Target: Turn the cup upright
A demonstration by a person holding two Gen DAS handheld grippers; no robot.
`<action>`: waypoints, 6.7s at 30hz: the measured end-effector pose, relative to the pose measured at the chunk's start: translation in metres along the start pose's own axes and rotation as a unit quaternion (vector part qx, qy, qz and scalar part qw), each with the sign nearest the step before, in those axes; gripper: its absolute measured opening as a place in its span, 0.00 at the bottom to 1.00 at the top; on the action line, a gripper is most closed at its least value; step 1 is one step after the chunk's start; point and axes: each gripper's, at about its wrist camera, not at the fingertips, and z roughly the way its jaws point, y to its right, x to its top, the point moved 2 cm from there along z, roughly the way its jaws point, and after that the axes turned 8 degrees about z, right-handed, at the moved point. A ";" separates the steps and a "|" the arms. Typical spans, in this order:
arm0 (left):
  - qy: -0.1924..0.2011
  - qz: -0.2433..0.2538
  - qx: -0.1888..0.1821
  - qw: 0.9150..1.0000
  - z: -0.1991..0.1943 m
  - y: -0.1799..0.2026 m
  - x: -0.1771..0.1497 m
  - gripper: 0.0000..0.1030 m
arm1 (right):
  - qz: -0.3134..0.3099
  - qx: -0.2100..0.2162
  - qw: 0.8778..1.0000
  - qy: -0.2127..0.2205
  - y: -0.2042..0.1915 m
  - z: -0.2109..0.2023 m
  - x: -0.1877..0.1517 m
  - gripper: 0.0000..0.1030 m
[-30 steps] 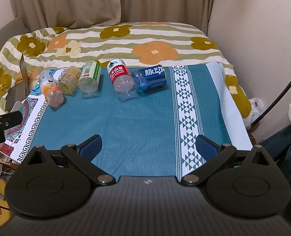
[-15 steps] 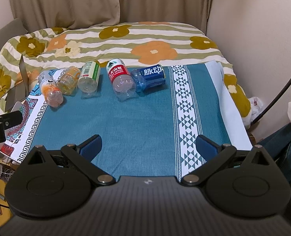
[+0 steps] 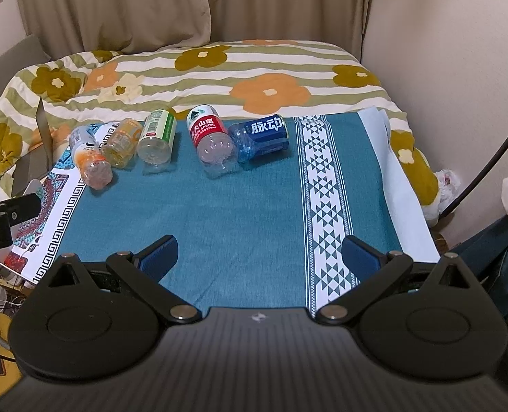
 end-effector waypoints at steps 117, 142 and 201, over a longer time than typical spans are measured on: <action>-0.229 0.055 -0.187 0.954 0.197 0.106 -0.005 0.72 | 0.031 0.011 0.995 -0.093 0.068 0.111 -0.007 1.00; -0.196 0.011 -0.131 0.972 0.141 0.080 -0.003 1.00 | -0.017 0.054 0.994 -0.093 0.045 0.090 0.027 1.00; -0.155 -0.088 -0.089 0.980 0.116 -0.065 -0.055 1.00 | 0.049 0.070 0.987 0.136 -0.077 0.144 0.014 0.69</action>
